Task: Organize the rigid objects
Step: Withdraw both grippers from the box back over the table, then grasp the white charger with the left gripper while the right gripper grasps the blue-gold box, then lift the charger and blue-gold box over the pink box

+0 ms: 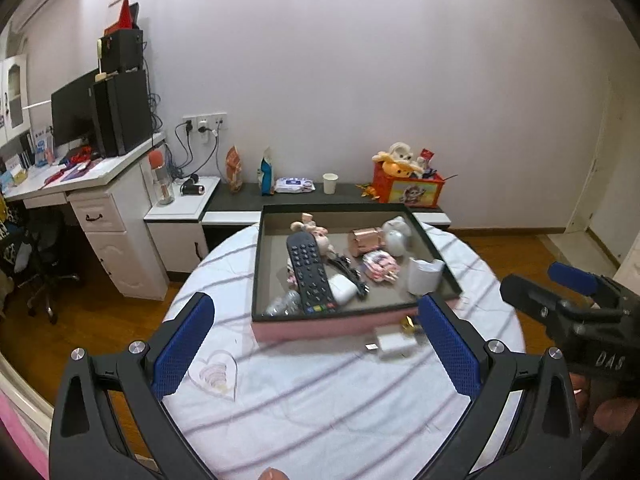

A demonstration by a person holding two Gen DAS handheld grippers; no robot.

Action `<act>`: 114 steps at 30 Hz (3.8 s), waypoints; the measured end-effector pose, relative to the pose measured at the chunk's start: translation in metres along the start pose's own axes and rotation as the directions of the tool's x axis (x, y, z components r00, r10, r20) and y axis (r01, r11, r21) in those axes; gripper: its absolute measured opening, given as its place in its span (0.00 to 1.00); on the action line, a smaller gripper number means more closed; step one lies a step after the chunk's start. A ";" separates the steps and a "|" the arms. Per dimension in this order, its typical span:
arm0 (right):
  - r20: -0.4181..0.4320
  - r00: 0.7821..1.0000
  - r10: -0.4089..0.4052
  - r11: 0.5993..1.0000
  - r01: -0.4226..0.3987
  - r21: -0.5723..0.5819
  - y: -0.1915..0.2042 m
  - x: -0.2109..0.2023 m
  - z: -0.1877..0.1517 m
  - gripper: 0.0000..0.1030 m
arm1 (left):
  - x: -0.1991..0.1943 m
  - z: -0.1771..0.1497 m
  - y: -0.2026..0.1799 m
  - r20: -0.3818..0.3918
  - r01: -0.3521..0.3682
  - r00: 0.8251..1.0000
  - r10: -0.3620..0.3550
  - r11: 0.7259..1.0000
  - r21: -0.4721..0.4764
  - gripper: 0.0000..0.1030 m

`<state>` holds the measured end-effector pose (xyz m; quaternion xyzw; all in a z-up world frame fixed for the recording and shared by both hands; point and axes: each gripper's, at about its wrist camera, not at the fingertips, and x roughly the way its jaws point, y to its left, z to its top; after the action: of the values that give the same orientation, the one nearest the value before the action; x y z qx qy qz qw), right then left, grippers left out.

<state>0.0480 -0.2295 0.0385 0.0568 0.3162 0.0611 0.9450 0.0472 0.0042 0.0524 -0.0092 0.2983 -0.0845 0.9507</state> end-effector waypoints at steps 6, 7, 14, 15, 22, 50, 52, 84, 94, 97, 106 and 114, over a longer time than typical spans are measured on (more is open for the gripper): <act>0.016 0.999 -0.042 0.999 0.042 -0.023 0.002 -0.038 -0.033 1.00 | -0.033 -0.027 -0.009 -0.002 0.020 1.000 -0.020 1.000 -0.007 1.00; 0.015 0.999 -0.046 0.999 0.047 -0.025 0.001 -0.043 -0.038 1.00 | -0.037 -0.032 -0.009 -0.006 0.022 1.000 -0.022 1.000 -0.009 1.00; -0.006 0.998 -0.067 0.998 0.067 -0.005 -0.010 -0.053 -0.057 1.00 | -0.044 -0.058 -0.010 -0.046 0.034 0.998 -0.035 0.999 -0.026 1.00; -0.008 0.998 -0.067 0.998 0.067 0.001 -0.012 -0.053 -0.057 1.00 | -0.044 -0.060 -0.011 -0.051 0.034 0.998 -0.035 0.999 -0.024 1.00; -0.016 0.997 -0.072 0.997 0.072 -0.003 -0.015 -0.055 -0.061 1.00 | -0.042 -0.062 -0.017 -0.057 0.041 0.998 -0.042 0.999 -0.013 1.00; -0.201 0.975 -0.091 0.987 0.115 0.109 -0.087 0.052 -0.067 1.00 | 0.176 -0.081 -0.086 -0.292 0.084 0.953 -0.080 0.996 0.001 1.00; -0.212 0.973 -0.087 0.987 0.113 0.115 -0.091 0.061 -0.067 1.00 | 0.193 -0.083 -0.086 -0.307 0.067 0.949 -0.068 0.998 -0.012 1.00; -0.278 0.959 -0.046 0.995 0.069 0.075 -0.043 0.149 -0.070 1.00 | 0.155 -0.108 0.016 -0.239 0.035 0.969 -0.064 0.991 -0.126 0.67; -0.304 0.937 -0.170 0.983 0.182 0.010 -0.025 0.192 -0.070 1.00 | 0.156 -0.110 0.025 -0.213 0.055 0.973 -0.084 0.989 -0.140 0.67; -0.293 0.934 -0.204 0.978 0.208 -0.018 -0.020 0.195 -0.072 1.00 | 0.157 -0.110 0.027 -0.207 0.066 0.974 -0.096 0.987 -0.148 0.67; -0.264 0.956 -0.126 0.991 0.134 0.016 -0.028 0.177 -0.073 0.80 | 0.156 -0.111 0.027 -0.200 0.075 0.974 -0.107 0.984 -0.160 0.67; -0.260 0.963 -0.069 0.997 0.076 0.017 -0.021 0.150 -0.079 0.80 | 0.148 -0.106 0.033 -0.213 0.062 0.972 -0.098 0.984 -0.170 0.67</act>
<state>0.1207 -0.2222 -0.1156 0.0493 0.4395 0.0293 0.8964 0.1115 0.0159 -0.1205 -0.0890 0.4073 -0.0989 0.9036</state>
